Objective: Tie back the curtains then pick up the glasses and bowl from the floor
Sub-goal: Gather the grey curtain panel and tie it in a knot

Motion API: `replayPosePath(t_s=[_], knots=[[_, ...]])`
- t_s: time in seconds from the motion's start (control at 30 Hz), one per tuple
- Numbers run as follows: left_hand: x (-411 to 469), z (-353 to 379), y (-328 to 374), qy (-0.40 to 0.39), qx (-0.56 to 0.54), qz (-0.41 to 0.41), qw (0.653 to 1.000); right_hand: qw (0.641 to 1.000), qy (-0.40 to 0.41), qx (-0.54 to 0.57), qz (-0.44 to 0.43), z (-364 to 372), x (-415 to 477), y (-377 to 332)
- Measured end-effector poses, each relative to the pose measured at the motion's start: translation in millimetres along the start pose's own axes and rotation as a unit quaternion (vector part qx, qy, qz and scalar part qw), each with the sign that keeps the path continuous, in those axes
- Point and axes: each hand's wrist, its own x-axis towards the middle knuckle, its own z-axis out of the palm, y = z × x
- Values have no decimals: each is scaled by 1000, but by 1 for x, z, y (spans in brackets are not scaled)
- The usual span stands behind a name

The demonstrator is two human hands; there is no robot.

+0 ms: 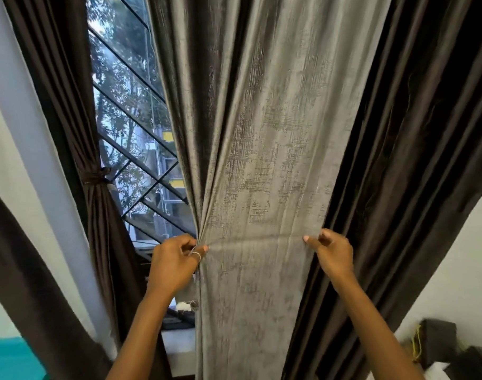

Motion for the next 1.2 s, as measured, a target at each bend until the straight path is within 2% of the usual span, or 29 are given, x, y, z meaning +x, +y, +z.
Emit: replayPosePath(t_s=[0.03,0.1,0.2,0.43,0.63,0.87,1.03,1.2], knots=[[-1,4,2,7,4,2,1000,997,48,-50,-15,0,-8,1],[-3,12,5,25,11,-4,1000,988,119,-81,-62,3,-36,-5],[-8,22,10,41,22,-18,999,980,138,-58,-131,19,-82,-13],[-13,33,18,27,28,0,999,981,43,-23,-186,84,-118,-43],[-12,32,12,-10,-35,14,999,979,-41,64,-188,117,-122,-80],[-9,23,3,-66,-66,33,995,985,-30,41,-167,135,-124,-75],[-7,23,11,-95,-69,34,992,984,-39,89,-150,134,-126,-79],[-6,28,33,-41,5,-8,999,986,-43,20,-162,129,-129,-75]])
